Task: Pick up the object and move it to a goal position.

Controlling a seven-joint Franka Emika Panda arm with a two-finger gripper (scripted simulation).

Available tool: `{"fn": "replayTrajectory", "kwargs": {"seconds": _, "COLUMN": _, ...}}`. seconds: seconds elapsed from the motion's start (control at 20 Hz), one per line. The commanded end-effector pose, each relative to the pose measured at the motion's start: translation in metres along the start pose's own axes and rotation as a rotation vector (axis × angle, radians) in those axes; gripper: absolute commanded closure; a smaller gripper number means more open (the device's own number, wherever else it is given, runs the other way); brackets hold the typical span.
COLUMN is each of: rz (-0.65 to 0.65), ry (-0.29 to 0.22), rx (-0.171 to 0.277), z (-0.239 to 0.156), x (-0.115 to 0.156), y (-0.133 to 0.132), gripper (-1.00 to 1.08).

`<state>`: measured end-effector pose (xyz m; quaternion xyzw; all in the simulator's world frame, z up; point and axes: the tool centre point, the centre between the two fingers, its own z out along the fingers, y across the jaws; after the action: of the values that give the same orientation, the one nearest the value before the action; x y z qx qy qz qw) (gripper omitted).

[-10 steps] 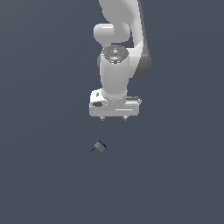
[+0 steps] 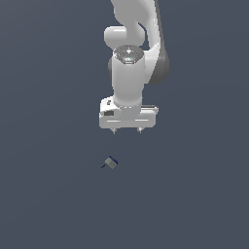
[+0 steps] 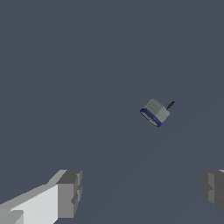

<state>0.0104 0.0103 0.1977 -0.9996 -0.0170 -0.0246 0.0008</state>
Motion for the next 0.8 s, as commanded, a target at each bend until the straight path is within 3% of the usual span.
{"fn": "replayTrajectory", "kwargs": {"seconds": 0.0, "rz": -0.003, "ry": 0.004, "rx": 0.000, "z": -0.002, "x": 0.000, "y": 0.000, "gripper": -0.92}}
{"fn": "replayTrajectory", "kwargs": {"seconds": 0.35, "rz": 0.044, "ry": -0.001, "rx": 0.002, "z": 0.006, "x": 0.005, "y": 0.005, "gripper": -0.92}}
{"fn": "replayTrajectory", "kwargs": {"seconds": 0.75, "rz": 0.203, "ry": -0.013, "rx": 0.005, "z": 0.033, "x": 0.022, "y": 0.022, "gripper": -0.92}}
